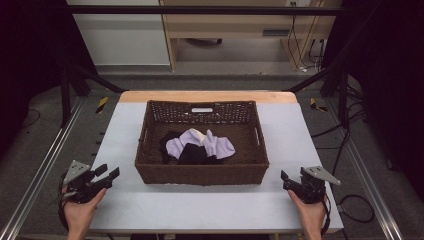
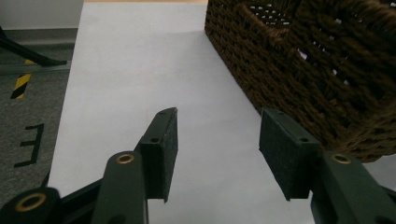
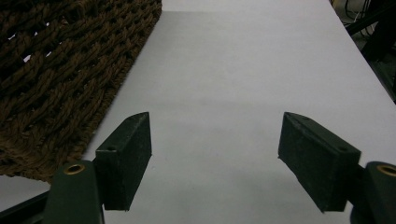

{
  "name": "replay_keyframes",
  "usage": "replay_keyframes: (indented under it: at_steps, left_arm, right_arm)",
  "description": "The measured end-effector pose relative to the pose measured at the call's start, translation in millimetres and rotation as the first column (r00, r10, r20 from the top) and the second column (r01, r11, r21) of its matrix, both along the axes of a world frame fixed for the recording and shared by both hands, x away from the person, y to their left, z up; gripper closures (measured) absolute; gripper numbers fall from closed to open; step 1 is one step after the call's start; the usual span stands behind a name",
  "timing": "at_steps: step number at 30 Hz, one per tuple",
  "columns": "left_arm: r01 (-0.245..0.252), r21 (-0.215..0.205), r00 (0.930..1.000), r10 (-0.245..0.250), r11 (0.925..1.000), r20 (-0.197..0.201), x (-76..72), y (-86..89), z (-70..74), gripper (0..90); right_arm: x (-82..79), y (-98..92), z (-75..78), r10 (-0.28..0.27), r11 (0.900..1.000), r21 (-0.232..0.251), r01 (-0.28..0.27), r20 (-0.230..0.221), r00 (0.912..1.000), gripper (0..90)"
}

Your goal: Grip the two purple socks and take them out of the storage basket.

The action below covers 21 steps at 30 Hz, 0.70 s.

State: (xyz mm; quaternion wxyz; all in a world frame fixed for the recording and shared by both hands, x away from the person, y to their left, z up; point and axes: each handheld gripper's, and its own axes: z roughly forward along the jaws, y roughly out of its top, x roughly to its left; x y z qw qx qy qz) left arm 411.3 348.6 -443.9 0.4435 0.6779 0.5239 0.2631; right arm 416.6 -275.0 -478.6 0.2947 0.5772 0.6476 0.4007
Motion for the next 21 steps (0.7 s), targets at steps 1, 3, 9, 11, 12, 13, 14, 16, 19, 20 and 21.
replay_keyframes:
  at_steps: [1,3,9,11,12,13,14,16,19,20,21]
  left_arm:
    - [0.000,-0.011,1.0000,0.000,0.9999,0.004,-0.7,0.0,1.5,47.2]
    - [0.002,-0.023,0.9998,-0.002,0.9997,0.018,-2.2,0.3,5.4,47.1]
    - [0.014,-0.046,0.9989,-0.011,0.9988,0.046,-3.8,0.6,19.2,45.6]
    - [0.022,-0.044,0.9981,-0.020,0.9988,0.058,-3.9,-0.5,25.0,45.3]
    - [0.025,-0.042,0.9976,-0.023,0.9988,0.066,-4.1,-1.1,27.9,45.1]
    - [0.031,-0.044,0.9971,-0.028,0.9985,0.070,-3.8,-2.5,31.3,44.6]
    - [0.035,-0.044,0.9969,-0.032,0.9984,0.073,-3.7,-3.2,33.2,44.2]
    - [0.042,-0.040,0.9960,-0.039,0.9983,0.080,-3.3,-5.1,37.6,43.7]
    - [0.045,-0.039,0.9947,-0.041,0.9982,0.095,-2.9,-8.1,43.6,43.2]
    - [0.049,-0.040,0.9945,-0.045,0.9980,0.095,-2.8,-8.5,45.0,43.0]
    - [0.052,-0.037,0.9938,-0.048,0.9980,0.100,-2.7,-9.3,47.7,42.9]
  right_arm:
    - [0.1,0.3,-0.7,0.001,1.000,-0.004,-0.001,0.003,1.0000,26.1]
    - [-0.3,1.3,-2.1,0.001,1.000,-0.013,-0.001,0.015,0.9999,26.4]
    - [-1.9,4.0,-4.3,-0.008,1.000,0.002,0.008,0.039,0.9992,25.7]
    - [-2.1,4.4,-4.2,-0.009,1.000,0.004,0.009,0.033,0.9994,25.4]
    - [-2.3,4.6,-4.4,-0.008,1.000,0.009,0.008,0.034,0.9994,25.4]
    - [-2.3,4.5,-4.7,-0.008,1.000,0.009,0.008,0.030,0.9995,25.2]
    - [-2.2,4.5,-5.0,-0.006,1.000,0.013,0.006,0.027,0.9996,25.1]
    - [-2.0,4.5,-5.4,-0.009,1.000,0.014,0.008,0.027,0.9996,24.9]
    - [-1.7,4.8,-5.8,-0.005,1.000,0.012,0.005,0.028,0.9996,24.3]
    - [-2.1,5.0,-5.6,-0.006,1.000,0.009,0.006,0.030,0.9995,24.1]
    - [-2.4,5.1,-5.6,-0.005,1.000,0.009,0.005,0.034,0.9994,23.9]
